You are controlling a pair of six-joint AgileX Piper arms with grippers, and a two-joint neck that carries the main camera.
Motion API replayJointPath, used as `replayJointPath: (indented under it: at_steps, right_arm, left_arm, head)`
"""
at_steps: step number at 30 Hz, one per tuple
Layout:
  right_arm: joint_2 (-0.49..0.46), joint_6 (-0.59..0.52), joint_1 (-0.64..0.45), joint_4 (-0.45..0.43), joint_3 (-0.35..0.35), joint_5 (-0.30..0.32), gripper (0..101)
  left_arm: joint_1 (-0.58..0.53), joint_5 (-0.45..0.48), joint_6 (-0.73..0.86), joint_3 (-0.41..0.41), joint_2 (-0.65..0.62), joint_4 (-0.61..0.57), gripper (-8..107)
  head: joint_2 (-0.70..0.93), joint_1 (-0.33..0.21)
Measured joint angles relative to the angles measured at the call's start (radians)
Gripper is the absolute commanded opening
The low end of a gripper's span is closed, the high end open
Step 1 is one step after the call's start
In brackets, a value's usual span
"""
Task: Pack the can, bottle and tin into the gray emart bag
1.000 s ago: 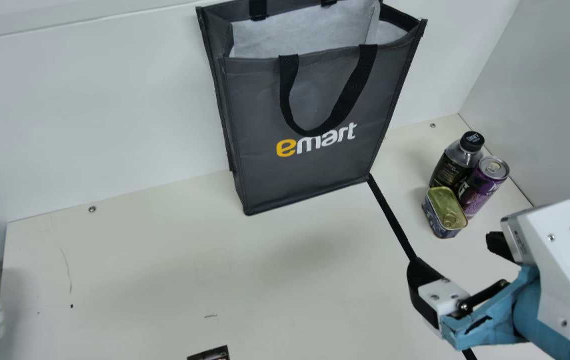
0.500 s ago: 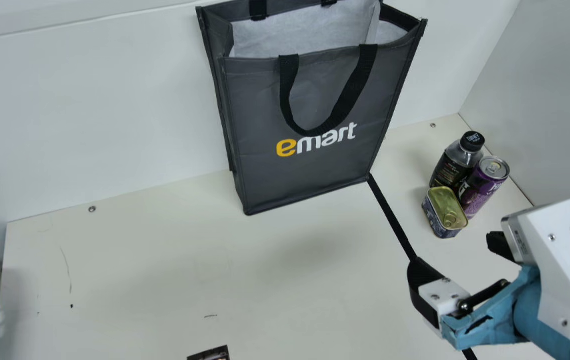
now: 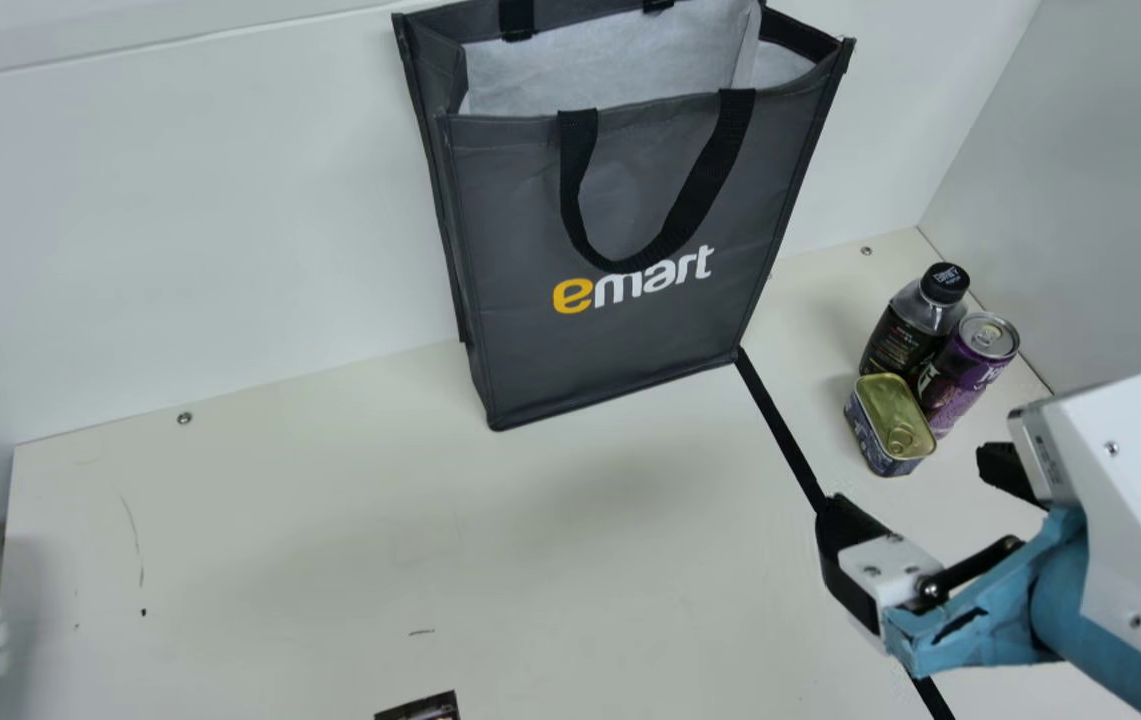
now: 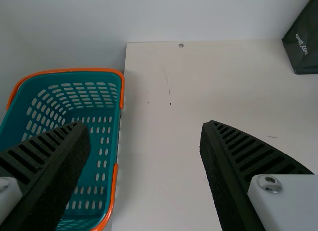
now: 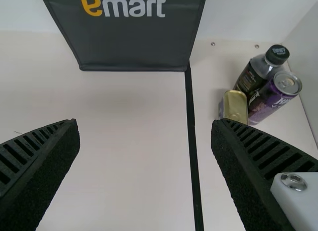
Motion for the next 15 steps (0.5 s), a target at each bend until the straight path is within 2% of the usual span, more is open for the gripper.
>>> replayJointPath:
  at_steps: [15]
  right_arm:
    - [0.106, -0.059, -0.002, 0.009, -0.131, -0.015, 91]
  left_arm:
    - [0.0, 0.0, 0.0, 0.0, 0.0, 0.0, 90]
  head:
    - [0.0, 0.0]
